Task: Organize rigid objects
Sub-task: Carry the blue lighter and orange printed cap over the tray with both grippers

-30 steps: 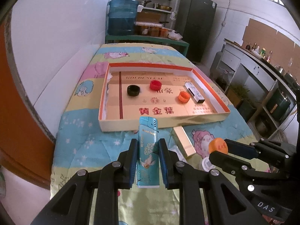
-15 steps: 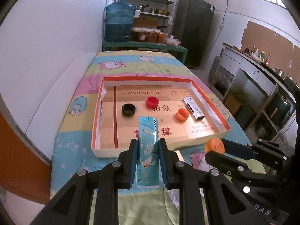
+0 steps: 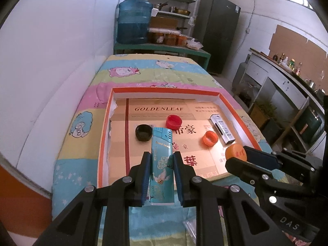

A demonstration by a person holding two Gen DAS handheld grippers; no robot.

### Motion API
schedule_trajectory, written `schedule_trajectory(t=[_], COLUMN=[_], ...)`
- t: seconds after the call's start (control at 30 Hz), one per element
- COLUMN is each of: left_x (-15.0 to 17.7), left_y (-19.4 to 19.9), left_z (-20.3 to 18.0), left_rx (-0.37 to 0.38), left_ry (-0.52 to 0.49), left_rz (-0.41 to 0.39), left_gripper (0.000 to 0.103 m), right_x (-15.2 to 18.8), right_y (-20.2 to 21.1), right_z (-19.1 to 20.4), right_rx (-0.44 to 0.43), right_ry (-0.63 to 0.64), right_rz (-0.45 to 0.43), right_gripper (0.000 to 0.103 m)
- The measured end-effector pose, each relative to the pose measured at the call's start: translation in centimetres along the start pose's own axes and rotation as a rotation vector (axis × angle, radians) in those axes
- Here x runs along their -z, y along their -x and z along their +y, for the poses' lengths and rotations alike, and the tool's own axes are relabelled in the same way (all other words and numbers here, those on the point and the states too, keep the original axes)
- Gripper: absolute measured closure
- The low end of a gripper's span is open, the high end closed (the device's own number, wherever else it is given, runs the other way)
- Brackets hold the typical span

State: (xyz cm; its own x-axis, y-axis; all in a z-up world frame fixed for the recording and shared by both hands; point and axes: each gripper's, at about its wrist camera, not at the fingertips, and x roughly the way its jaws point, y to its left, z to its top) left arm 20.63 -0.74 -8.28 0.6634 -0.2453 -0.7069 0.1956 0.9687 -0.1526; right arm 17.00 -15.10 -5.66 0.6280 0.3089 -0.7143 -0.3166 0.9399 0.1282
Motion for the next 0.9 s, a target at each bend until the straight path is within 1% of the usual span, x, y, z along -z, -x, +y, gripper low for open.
schedule_trajectory(t=[0.23,0.53,0.9], left_x=[-0.5,-0.7,-0.7], left_y=[-2.4,-5.6,-6.9], left_z=[-0.3,-0.2,-0.2], left_rx=[0.009,0.013,0.014], left_ry=[-0.002,0.000,0.003], left_rz=[0.032,0.084,0.105], left_gripper=[0.080,0.080,0.080], right_x=[-0.6,-0.3,-0.2], right_y=[-2.3,-5.6,-7.4], right_z=[-1.5,-2.6,-3.1], right_rx=[-0.003,-0.016,-0.027], right_ry=[-0.020,-0.032,-0.033], right_rz=[0.020,0.070,0.097], right_gripper=[0.073,0.073,0.073])
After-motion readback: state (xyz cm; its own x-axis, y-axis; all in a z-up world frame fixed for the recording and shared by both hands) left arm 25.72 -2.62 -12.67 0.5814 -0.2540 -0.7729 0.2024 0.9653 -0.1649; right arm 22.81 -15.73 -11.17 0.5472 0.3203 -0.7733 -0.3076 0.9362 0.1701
